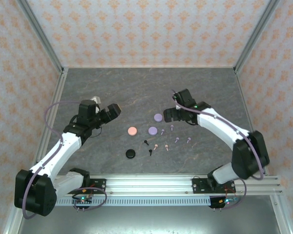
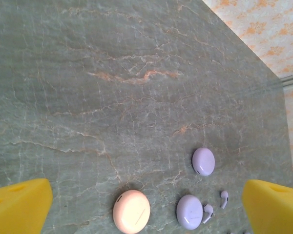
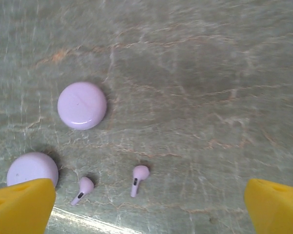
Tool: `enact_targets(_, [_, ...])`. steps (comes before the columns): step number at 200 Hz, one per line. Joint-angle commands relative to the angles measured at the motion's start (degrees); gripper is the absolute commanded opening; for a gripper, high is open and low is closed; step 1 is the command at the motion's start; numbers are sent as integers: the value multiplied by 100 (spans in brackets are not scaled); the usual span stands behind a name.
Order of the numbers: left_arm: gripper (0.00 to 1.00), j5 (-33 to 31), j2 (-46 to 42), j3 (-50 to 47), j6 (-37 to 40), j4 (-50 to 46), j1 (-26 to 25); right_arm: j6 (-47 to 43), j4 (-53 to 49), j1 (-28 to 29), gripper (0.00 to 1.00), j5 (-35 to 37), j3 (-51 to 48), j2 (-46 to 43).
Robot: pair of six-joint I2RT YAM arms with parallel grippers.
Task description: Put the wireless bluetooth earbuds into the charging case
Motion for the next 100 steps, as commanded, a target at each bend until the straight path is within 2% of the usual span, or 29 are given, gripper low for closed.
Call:
enact_targets(1, [100,10,58,-18,-401,488,-74,-805,-673,171,100,-152,597,644])
enact_targets(45, [100,-23,188,228,-278,293,-115,-1589,-1032,317,96,-611,1673,1915])
enact_targets(100, [100,-218,79,278,-117,87,-137,-1919,-1142,372,90,-824,2356,2792])
